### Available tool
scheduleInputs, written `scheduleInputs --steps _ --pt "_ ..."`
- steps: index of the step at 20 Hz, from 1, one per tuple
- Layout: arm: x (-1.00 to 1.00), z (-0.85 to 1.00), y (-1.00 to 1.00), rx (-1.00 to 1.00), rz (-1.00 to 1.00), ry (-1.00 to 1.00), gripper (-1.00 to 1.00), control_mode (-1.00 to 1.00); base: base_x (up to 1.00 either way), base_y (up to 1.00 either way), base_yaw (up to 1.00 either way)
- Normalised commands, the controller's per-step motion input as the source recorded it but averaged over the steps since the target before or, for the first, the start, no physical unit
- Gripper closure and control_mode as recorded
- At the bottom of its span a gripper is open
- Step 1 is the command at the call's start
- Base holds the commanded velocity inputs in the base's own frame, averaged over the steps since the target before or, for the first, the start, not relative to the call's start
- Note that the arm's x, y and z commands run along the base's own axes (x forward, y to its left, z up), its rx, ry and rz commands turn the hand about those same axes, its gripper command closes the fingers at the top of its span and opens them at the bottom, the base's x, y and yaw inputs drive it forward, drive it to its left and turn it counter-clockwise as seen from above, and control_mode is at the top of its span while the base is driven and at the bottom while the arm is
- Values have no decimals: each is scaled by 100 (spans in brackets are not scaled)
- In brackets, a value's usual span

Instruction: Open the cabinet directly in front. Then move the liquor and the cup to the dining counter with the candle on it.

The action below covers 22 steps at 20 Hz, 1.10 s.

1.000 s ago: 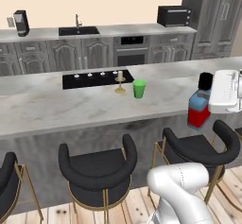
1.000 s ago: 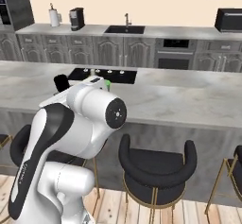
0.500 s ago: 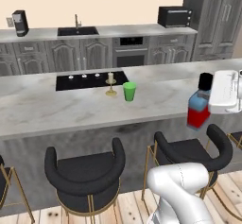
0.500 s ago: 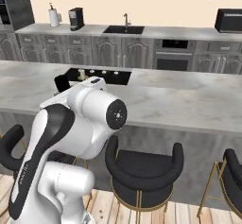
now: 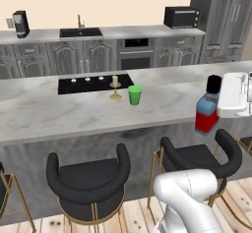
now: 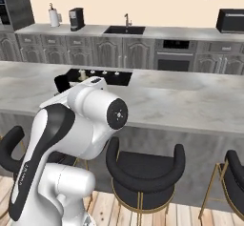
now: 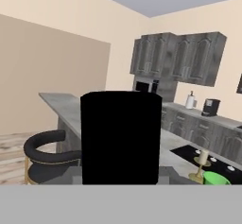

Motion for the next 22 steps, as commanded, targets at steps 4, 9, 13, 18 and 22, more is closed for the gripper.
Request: scheduleInputs --steps 4,9,13,18,22 --pt "0 0 0 0 0 0 100 100 100 0 -10" --pt "0 0 0 0 0 0 100 100 100 16 -13" --pt "0 0 0 0 0 0 100 100 100 36 -2" --pt "0 0 0 0 0 0 100 100 66 16 0" --pt "0 0 0 0 0 0 100 100 32 7 0"
